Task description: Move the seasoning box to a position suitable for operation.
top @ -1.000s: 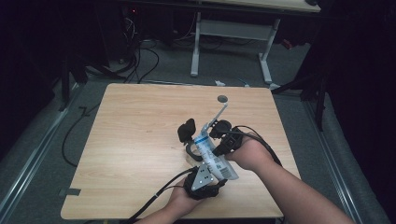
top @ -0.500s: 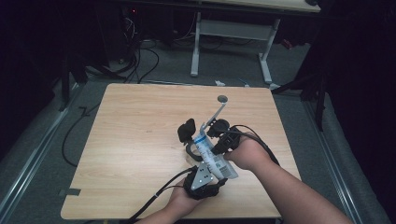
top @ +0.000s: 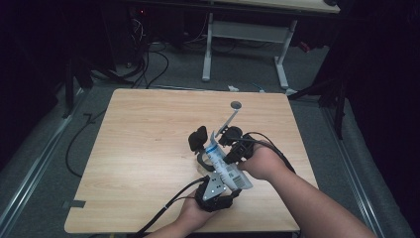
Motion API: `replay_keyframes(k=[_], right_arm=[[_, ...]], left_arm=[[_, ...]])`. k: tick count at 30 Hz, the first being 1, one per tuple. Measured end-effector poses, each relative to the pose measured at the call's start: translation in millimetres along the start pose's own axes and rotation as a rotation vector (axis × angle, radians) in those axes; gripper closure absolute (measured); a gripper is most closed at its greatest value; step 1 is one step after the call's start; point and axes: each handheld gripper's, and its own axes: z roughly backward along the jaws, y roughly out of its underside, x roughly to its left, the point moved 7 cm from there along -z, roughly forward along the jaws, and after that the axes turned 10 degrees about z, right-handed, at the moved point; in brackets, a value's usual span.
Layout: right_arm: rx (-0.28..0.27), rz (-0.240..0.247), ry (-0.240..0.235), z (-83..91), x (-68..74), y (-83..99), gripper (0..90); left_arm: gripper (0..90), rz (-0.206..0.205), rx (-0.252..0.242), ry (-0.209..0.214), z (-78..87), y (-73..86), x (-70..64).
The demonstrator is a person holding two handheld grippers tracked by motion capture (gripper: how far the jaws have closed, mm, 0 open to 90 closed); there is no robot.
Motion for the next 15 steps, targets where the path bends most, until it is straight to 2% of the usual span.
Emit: replay_keyframes(k=[15], right_arm=[[-0.003, 0.01, 0.005, 3.2, -0.3, -5.4, 88.9]], left_arm=[[48.9, -0.008, -0.016, 0.003, 3.2, -3.2, 0.3]])
